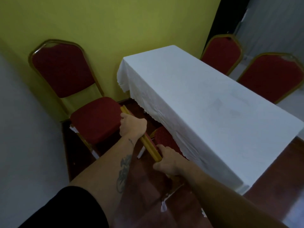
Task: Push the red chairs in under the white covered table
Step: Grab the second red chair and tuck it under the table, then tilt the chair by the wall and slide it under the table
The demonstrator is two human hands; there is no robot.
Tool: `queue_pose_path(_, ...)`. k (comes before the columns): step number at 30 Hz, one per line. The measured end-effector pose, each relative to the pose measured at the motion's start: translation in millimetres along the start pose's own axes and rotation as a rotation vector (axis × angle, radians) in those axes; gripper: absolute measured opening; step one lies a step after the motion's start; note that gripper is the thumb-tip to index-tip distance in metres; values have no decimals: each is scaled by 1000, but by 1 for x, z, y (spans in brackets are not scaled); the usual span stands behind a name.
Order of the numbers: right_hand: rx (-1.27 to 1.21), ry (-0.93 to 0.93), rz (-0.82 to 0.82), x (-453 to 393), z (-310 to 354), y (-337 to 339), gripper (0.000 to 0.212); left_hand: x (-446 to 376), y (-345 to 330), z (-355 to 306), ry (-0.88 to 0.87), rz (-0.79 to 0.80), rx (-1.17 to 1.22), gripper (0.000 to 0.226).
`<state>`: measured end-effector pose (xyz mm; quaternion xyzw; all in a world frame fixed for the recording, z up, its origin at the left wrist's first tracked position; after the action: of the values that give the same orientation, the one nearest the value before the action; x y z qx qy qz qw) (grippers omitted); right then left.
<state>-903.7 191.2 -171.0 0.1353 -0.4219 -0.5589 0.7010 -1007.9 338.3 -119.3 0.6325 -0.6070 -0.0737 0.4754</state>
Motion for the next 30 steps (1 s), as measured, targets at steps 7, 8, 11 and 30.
queue_pose_path(7,38,76,-117,-14,34,14,87,-16,18,6,-63,359,-22,77)
queue_pose_path(8,47,96,-142,-18,43,18,85,-21,28,9,-66,382,8,66)
queue_pose_path(11,69,146,-226,-37,74,31,63,-40,58,24,-99,400,60,27)
queue_pose_path(30,262,382,-216,-243,244,100,76,-195,248,21,-157,90,47,27)
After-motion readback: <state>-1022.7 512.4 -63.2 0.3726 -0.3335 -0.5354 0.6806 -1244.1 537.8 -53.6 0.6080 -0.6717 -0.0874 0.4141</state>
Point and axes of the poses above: each hand's wrist, its own x-axis away from the middle knuckle, its own y-axis out of the back of the hand, z = x × y, the point moved 5 cm from there along -x, towards the middle knuckle, and after that the axes turned 15 degrees about y, right-handed, at the moved point
